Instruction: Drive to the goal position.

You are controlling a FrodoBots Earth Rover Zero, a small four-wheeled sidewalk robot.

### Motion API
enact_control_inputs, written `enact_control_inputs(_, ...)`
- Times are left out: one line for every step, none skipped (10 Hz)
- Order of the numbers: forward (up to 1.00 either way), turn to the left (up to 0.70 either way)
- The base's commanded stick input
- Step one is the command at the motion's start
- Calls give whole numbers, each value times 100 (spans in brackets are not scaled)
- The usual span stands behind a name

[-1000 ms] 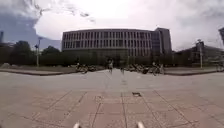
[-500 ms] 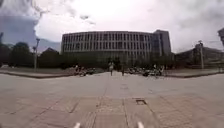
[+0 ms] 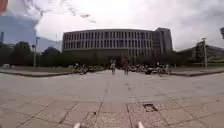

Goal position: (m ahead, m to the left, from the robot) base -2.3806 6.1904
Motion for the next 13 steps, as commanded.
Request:
enact_control_inputs(70,0)
enact_control_inputs(70,0)
enact_control_inputs(70,0)
enact_control_inputs(70,0)
enact_control_inputs(70,0)
enact_control_inputs(70,0)
enact_control_inputs(70,0)
enact_control_inputs(70,0)
enact_control_inputs(70,0)
enact_control_inputs(70,0)
enact_control_inputs(70,0)
enact_control_inputs(70,0)
enact_control_inputs(70,0)
